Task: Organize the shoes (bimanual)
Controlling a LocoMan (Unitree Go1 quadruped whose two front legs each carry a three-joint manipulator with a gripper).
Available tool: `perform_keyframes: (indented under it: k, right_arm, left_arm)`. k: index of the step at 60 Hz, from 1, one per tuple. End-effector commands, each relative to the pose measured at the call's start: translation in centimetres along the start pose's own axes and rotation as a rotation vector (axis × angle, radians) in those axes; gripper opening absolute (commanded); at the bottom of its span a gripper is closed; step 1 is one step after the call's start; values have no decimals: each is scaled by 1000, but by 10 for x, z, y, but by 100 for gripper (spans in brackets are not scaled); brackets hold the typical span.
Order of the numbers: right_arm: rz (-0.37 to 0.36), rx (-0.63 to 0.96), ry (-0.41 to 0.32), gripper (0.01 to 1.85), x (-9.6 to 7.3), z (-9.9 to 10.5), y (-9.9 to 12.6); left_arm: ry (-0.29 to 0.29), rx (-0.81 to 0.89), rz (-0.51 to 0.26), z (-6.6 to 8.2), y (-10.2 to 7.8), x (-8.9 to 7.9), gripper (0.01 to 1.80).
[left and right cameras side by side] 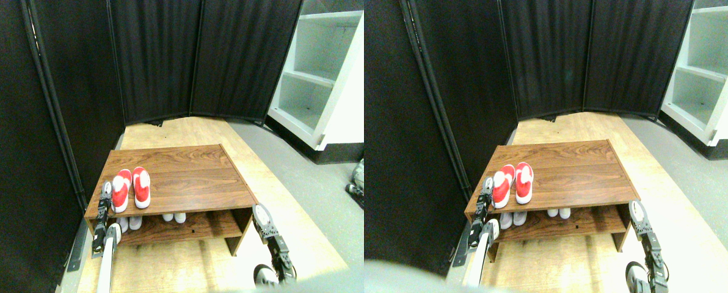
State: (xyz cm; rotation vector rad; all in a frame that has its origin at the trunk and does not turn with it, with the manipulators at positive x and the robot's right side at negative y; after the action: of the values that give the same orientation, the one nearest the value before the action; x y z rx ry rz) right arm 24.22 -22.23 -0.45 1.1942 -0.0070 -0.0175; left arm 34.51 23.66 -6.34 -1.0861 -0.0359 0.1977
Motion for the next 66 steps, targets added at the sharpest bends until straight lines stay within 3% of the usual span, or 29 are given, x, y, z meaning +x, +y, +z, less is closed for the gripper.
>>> perform_keyframes:
  k: [1, 27, 35, 44, 50, 58, 59, 66]
  right_arm:
    - [40, -8, -15, 1, 1, 3, 4]
    - [59, -9, -14, 1, 6, 6, -2]
    - [39, -7, -20, 1, 7, 5, -1]
    - [32, 4, -20, 1, 9, 6, -3]
    - [44, 0, -21, 1, 11, 6, -3]
    - [24, 23, -20, 1, 13, 5, -3]
    - [30, 25, -11, 1, 14, 4, -4]
    - [25, 20, 2, 1, 16, 2, -3]
  left_arm:
    - [28, 1, -24, -9, -9, 0, 1]
    - [54, -21, -37, -16, -24, -2, 1]
    - [13, 7, -56, -8, -21, 0, 1]
    - [41, 40, -129, 14, -23, -5, 1]
    - [31, 53, -172, 37, -28, -18, 1]
    - [70, 67, -233, 60, -36, -48, 1]
    - [66, 103, -248, 67, -37, -60, 1]
    - [43, 75, -264, 70, -36, -84, 1]
